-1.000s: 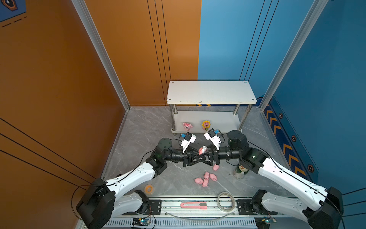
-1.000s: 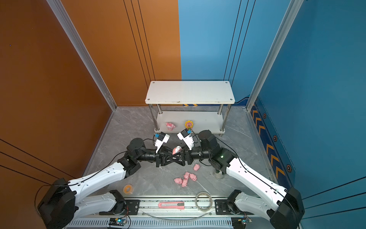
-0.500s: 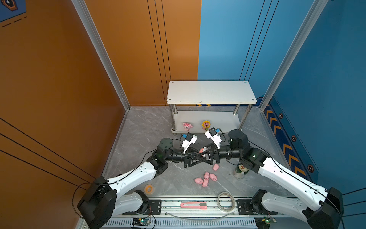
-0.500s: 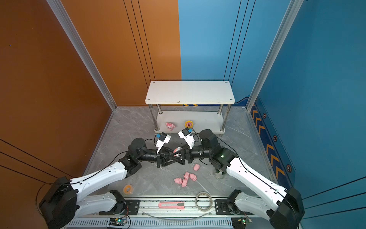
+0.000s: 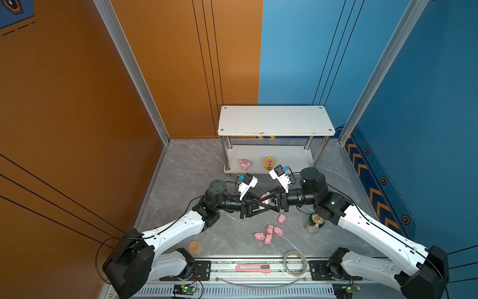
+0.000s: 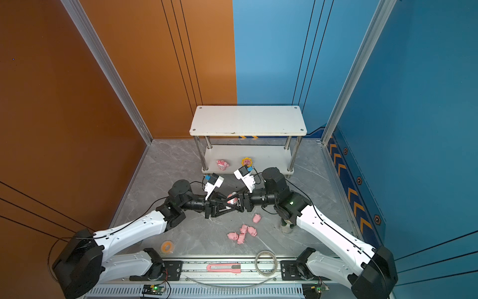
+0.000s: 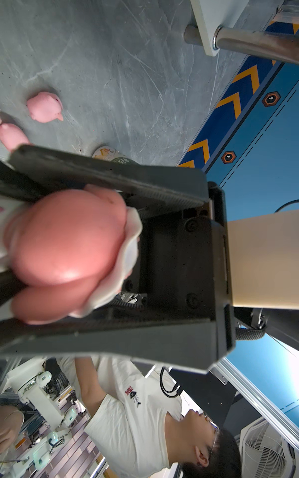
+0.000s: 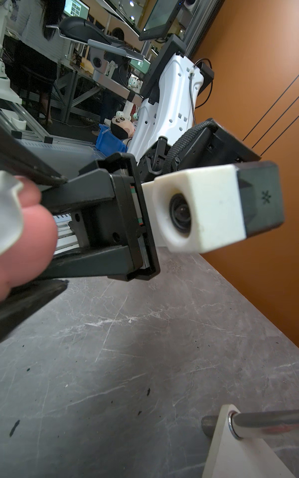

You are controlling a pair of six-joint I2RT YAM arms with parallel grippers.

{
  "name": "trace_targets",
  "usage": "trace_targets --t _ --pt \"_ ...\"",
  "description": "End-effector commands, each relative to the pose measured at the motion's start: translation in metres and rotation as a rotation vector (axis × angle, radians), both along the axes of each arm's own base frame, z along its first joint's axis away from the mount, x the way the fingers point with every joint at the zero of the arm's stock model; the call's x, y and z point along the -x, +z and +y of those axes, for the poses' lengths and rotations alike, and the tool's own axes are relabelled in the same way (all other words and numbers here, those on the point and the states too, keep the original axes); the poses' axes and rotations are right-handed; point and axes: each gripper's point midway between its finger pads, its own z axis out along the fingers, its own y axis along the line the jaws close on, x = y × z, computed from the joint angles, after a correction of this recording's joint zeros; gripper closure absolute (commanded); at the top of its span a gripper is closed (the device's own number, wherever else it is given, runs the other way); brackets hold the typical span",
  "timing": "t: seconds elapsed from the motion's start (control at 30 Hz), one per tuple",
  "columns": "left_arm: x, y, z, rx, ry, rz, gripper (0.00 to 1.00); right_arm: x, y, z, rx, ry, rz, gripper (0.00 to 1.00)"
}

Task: Place and organize the plastic toys onto the shelf
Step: 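Close the right gripper on the hooded toy held by the left gripper, then carry the hooded toy shelfward with the right gripper while left gripper withdraws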

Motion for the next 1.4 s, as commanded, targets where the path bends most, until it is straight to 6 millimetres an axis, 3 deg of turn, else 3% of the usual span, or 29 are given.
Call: trace_targets --t 0.0,0.2,0.3,0.43,0.67,0.83,1.03,1.37 --pt "0.005 0.028 0.0 0.061 -0.029 -0.075 0.83 -0.012 -0.002 -0.002 0.013 -0.049 -0.006 0.53" --pt "0.0 0.033 0.001 0.067 -0.009 -0.067 0.7 -0.018 -0.004 -0.002 0.014 -0.076 -0.009 0.74" --pt "-0.002 0.034 0.001 0.068 0.001 -0.066 0.56 -0.021 -0.004 -0.001 0.005 -0.085 -0.004 0.84" --pt "-0.005 0.035 0.002 0.072 0.023 -0.069 0.32 -0.028 -0.002 -0.001 -0.019 -0.104 0.008 0.9" --pt "-0.02 0.029 0.009 0.064 0.09 -0.057 0.22 -0.047 -0.002 -0.015 -0.021 -0.181 0.012 0.95" --pt "-0.031 0.024 0.024 0.064 0.161 -0.04 0.21 -0.079 -0.018 -0.046 0.074 -0.337 -0.035 0.95" --pt "-0.048 0.011 0.045 0.044 0.297 -0.027 0.23 -0.133 -0.061 -0.1 0.358 -0.616 -0.196 0.97" --pt "-0.052 -0.002 0.045 0.004 0.309 -0.02 0.25 -0.204 -0.114 -0.128 0.493 -0.653 -0.256 0.98"
